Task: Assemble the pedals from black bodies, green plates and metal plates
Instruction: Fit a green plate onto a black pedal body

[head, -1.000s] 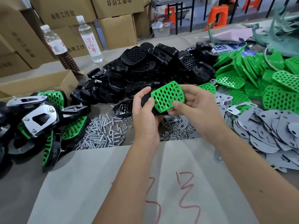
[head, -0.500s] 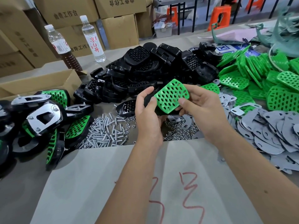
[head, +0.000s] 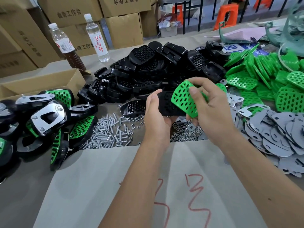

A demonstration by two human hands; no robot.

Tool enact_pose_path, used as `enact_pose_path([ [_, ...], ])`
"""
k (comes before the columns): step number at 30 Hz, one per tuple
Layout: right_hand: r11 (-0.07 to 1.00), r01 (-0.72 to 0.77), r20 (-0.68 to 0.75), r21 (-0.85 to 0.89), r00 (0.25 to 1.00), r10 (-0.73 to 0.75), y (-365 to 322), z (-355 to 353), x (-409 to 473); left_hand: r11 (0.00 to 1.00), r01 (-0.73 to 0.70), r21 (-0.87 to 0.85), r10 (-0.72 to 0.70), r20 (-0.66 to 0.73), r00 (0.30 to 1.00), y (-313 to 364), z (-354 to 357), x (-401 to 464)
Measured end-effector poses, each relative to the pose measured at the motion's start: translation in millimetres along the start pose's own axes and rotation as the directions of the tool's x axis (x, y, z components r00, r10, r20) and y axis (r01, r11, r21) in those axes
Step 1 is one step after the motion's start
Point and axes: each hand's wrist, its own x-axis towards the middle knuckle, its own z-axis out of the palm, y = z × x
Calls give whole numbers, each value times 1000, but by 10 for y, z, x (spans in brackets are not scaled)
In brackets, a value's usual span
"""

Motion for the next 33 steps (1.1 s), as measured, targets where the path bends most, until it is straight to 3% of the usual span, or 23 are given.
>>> enact_pose_path([
  [3, 996, -18, 51, -85, 998, 22, 7, 23, 5, 999, -12, 31, 11, 25, 1000, 0, 8, 5],
  [7, 947, 96, 123, -305, 991, -60, 39, 34, 19, 994, -72, 88, 68, 45, 997, -20, 13, -9],
  [12, 953, 12, -55, -303, 998, -30, 61, 87, 10, 987, -105, 118, 101, 45, 994, -44, 5, -10],
  [16, 950, -21, -53, -312, 999, 4, 59, 76, 2, 988, -108, 112, 107, 20, 994, -56, -28, -7],
  [24, 924, -137, -232, -358, 971, 55, 102, 22, -3, 905, -219, 366, 249, -37, 968, -94, -58, 30],
  [29, 861, -164, -249, -481, 967, 45, 132, -51, 21, 923, -204, 327, 243, -82, 967, -73, -41, -13],
  [31, 879, -167, -194, -446, 977, 87, 128, -72, 34, 947, -172, 272, 205, -98, 974, -55, -44, -6],
  [33, 934, -170, -39, -315, 985, 167, 93, -86, 48, 969, -130, 209, 151, -87, 985, -46, -55, 0],
])
